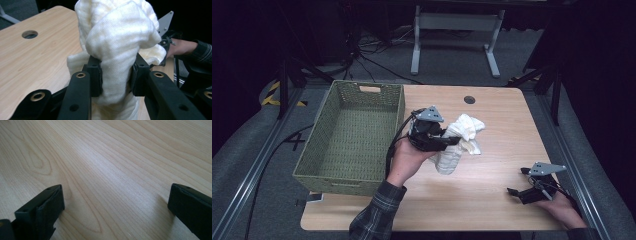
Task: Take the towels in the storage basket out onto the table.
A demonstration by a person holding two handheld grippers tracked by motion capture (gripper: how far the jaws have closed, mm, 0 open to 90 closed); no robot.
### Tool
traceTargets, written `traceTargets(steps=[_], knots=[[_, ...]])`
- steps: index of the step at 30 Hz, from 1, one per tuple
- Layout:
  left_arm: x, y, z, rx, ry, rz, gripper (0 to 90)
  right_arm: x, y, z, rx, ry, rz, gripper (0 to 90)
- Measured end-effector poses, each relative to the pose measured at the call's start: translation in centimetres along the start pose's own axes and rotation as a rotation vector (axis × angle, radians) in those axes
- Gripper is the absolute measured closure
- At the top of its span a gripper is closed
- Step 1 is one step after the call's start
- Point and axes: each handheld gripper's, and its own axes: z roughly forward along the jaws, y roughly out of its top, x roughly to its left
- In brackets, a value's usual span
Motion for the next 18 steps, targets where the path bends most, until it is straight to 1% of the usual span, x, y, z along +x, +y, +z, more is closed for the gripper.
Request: traceTargets(steps=[6,7,8,11,12,18], knots=[[-0.5,-0.5,2.1,0.015,-0.001,0.01,67.8,0.0,0.0,0.0,0.0,-0.001,-0.003,0.4],[-0.5,-0.5,2.1,0.015,-0.001,0.01,67.8,0.0,0.0,0.0,0.003,0.001,0.0,0.2],[-0.5,-0.6,2.5,0.018,-0.002,0.008,67.8,0.0,0.0,0.0,0.003,0.001,0.0,0.2],[-0.7,-1.0,3.9,0.056,0.003,0.032,67.8,0.0,0.0,-0.1,0.003,0.004,0.006,0.4],[-0.8,-1.1,4.3,0.071,0.002,0.034,67.8,0.0,0.0,-0.1,0.002,0.003,0.004,0.4],[-0.9,-2.0,6.2,0.107,-0.009,0.054,67.7,0.0,0.0,0.0,0.002,0.001,0.0,0.4]])
